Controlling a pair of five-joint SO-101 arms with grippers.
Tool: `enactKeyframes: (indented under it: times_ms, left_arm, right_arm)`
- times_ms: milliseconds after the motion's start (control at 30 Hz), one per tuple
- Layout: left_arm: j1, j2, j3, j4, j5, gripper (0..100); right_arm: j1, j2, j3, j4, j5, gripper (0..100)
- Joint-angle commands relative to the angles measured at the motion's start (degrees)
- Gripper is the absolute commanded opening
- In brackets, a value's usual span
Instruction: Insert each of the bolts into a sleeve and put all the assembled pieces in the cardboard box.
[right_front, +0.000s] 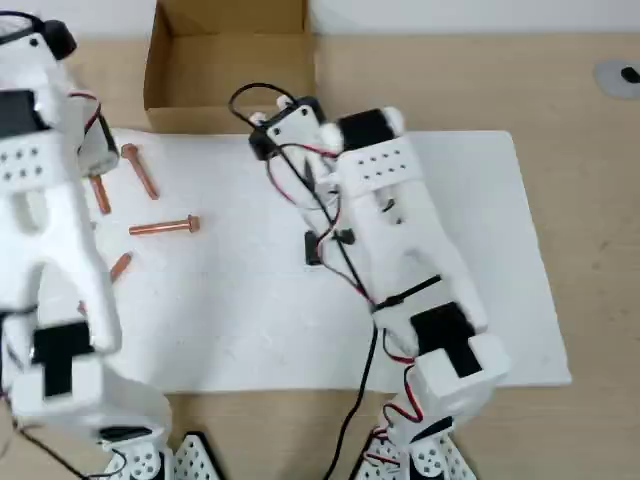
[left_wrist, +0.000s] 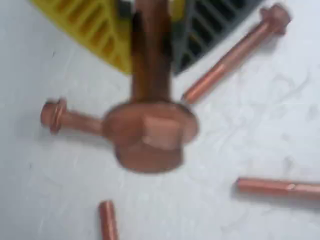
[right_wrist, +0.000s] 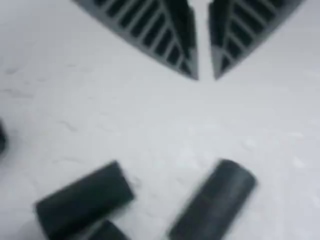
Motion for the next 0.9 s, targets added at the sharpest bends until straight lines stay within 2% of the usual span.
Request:
enactKeyframes:
  times_ms: [0,167,267,467,567,733,867]
  left_arm:
    - [-1.76,-10.42,4.22,0.09,-2.20,1]
    - [-6.42,-19.91,8.44,0.09,-3.60,1]
    - [-7.03,-26.77,11.34,0.09,-4.84,1]
    - [-3.60,-44.70,21.01,0.00,-4.84,1]
    - [-3.16,-52.44,26.55,-2.81,-4.84,1]
    - [-3.16,-60.62,36.48,-5.71,-4.84,1]
    - [-3.16,-64.66,40.97,-5.80,-4.84,1]
  right_arm:
    - [-1.27,-0.13,-1.80,-2.37,-9.32,4.3]
    - [-1.27,-0.13,2.33,-7.12,-19.43,4.4]
    - [-1.27,-0.13,6.37,-10.73,-21.98,4.4]
    - [-1.27,-0.13,13.41,-16.70,-22.07,4.4]
    - [-1.27,-0.13,13.76,-17.23,-21.80,4.4]
    - [-1.36,-0.13,14.11,-17.14,-22.07,9.3]
    - [-1.36,-0.13,14.11,-17.14,-22.07,9.5]
